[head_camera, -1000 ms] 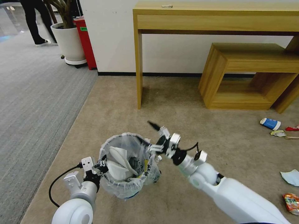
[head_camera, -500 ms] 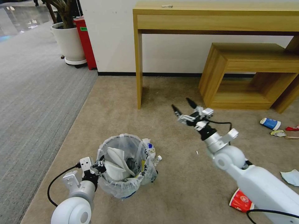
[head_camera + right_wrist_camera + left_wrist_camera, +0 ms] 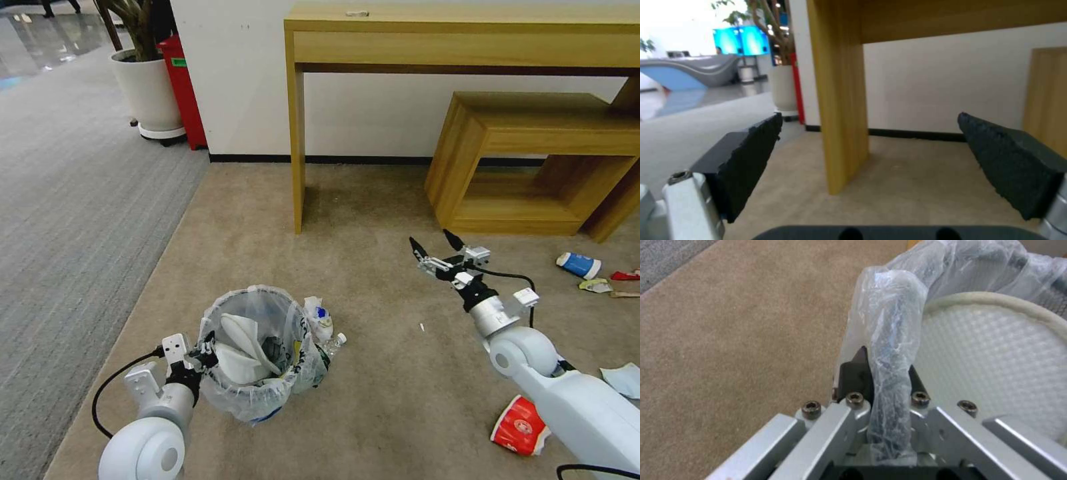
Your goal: Pick up the trash bin and place the garbage on the floor into it.
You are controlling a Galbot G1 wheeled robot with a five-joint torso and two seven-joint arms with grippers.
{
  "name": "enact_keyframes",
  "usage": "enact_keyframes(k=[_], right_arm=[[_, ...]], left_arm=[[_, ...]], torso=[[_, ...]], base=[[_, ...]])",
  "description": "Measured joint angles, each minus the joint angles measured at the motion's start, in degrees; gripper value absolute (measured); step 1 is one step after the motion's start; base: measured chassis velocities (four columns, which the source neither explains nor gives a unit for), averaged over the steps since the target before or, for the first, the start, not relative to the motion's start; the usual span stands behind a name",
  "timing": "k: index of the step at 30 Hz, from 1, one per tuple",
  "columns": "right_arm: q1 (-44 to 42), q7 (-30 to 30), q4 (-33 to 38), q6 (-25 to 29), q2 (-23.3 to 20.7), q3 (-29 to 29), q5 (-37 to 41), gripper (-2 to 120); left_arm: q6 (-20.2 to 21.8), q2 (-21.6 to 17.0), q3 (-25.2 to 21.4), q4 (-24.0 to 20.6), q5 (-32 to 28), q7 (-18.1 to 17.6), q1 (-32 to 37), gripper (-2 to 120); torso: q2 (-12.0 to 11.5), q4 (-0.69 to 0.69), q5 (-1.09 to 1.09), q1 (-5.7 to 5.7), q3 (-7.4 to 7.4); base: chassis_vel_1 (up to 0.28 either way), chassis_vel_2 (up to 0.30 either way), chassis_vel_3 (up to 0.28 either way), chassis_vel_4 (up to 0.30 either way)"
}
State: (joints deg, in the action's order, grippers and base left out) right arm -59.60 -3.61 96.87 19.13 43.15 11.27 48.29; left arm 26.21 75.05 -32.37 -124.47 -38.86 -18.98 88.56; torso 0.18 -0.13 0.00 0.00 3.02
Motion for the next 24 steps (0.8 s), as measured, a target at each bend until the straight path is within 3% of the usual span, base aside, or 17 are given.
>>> enact_keyframes(k=[9,15,24], right_arm=[[-4.2,0.4,1.0,0.6,0.3,4.2,-2.6,100],[-7.4,0.8,1.2,0.6,0.2,7.9,-3.7,94],[-10.2,1.7,0.9,0.7,1.0,11.8,-4.8,94]], left_arm=[[0.1,-1.2,-1.0,-0.7,-1.4,-0.2,0.0,2],[0.3,-3.6,-3.5,-1.8,-2.2,-0.5,1.6,2],[-0.2,-5.6,-6.9,-2.5,-3.2,-0.8,1.8,2]], torso=[[0.0,0.00,0.01,0.00,0.00],[0.0,0.00,0.00,0.00,0.00],[0.0,0.00,0.00,0.00,0.00]], base=[[0.000,0.000,0.000,0.000],[0.000,0.000,0.000,0.000],[0.000,0.000,0.000,0.000]])
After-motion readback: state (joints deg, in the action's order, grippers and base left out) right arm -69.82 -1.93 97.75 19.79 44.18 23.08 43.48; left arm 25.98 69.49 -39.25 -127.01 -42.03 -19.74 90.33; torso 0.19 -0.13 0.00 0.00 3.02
